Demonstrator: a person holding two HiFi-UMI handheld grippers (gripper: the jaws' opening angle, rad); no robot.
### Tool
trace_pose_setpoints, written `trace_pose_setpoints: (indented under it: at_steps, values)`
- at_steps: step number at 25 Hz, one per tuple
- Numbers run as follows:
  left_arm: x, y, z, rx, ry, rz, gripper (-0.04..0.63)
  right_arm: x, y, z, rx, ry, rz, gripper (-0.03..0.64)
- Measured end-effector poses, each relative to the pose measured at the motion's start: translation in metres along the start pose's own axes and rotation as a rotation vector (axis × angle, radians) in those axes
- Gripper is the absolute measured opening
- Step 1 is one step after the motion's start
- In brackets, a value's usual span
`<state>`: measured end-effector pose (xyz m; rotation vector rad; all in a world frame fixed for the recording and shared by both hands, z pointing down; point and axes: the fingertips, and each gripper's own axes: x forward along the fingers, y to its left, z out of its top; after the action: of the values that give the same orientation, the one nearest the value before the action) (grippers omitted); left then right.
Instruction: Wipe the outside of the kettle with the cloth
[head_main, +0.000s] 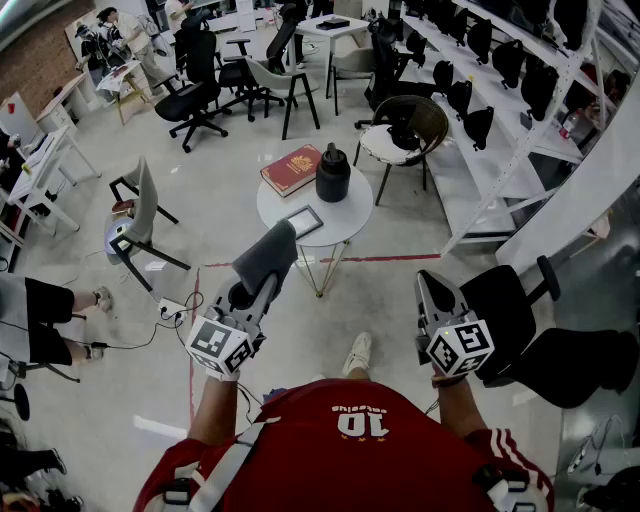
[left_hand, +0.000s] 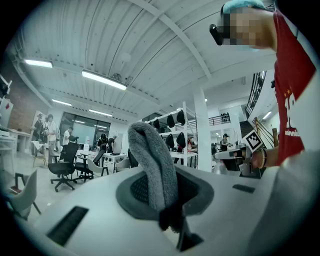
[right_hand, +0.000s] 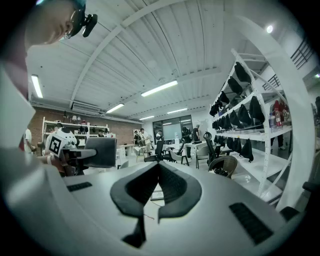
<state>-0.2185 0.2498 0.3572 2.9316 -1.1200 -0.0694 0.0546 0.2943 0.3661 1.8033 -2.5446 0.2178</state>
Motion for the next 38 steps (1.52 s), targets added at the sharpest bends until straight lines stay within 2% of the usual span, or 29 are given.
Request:
trace_pose_setpoints:
  at_steps: [13, 24, 31, 38]
  values:
    - [-0.002, -0.004, -0.001, 0.006, 0.009, 0.001, 0.048, -0.007, 0.0, -0.001, 0.011, -0.018, -0.022, 0.015]
    - [0.002, 0.009, -0.014, -0.027, 0.02, 0.026, 0.048, 0.003, -0.008, -0.008, -0.011, -0.002, -0.052, 0.015]
    - [0.029, 0.023, -0.017, -0.036, 0.031, 0.044, 0.048, 0.03, -0.027, -0.003, -0.033, 0.007, -0.04, 0.015]
    - [0.077, 0.041, -0.017, -0.076, 0.031, 0.054, 0.048, 0.071, -0.068, 0.01, -0.011, -0.003, -0.013, 0.017]
